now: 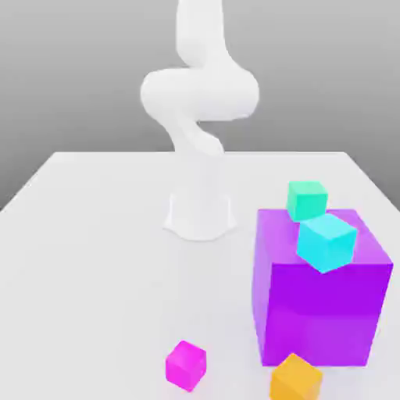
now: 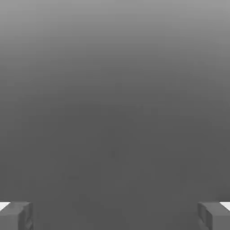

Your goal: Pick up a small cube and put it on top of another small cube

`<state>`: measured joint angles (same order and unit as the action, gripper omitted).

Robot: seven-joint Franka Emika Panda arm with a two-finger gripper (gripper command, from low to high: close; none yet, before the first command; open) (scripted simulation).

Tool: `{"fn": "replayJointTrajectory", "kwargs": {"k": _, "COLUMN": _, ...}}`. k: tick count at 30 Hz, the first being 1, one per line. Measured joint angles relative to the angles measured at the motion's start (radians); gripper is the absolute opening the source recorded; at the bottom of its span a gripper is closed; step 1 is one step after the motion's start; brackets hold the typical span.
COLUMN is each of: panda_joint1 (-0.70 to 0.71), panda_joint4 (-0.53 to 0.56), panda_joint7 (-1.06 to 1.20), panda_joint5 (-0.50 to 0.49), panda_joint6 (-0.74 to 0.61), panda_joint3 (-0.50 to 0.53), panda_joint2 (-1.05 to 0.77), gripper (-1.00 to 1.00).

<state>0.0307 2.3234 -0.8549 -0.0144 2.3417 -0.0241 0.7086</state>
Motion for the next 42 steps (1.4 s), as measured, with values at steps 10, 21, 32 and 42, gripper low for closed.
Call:
{"fn": "replayJointTrajectory", "kwargs": {"k": 10, "panda_joint1": 0.102, "panda_joint4": 0.094, "panda_joint7": -0.23, "panda_joint5": -0.07, "panda_joint6": 0.168, "panda_joint3": -0.075, "panda_joint2": -0.37, "gripper": 0.0}}
{"fn": "replayJointTrajectory", "kwargs": {"k": 21, "panda_joint1": 0.141, "panda_joint4": 0.197, "panda_joint7": -0.446, "panda_joint5": -0.099, "panda_joint6": 0.351, "panda_joint3": -0.085, "panda_joint2": -0.766, "gripper": 0.0}}
{"fn": "replayJointTrajectory", "kwargs": {"k": 32, "panda_joint1": 0.104, "panda_joint4": 0.198, "panda_joint7": -0.523, "panda_joint5": -0.098, "panda_joint6": 0.579, "panda_joint3": -0.041, "panda_joint2": -1.109, "gripper": -1.0}}
{"fn": "replayJointTrajectory", "kwargs": {"k": 42, "panda_joint1": 0.129, "panda_joint4": 0.224, "panda_joint7": -0.499, "panda_joint5": -0.065, "panda_joint6": 0.481, "panda_joint3": -0.074, "panda_joint2": -0.984, "gripper": -1.0}}
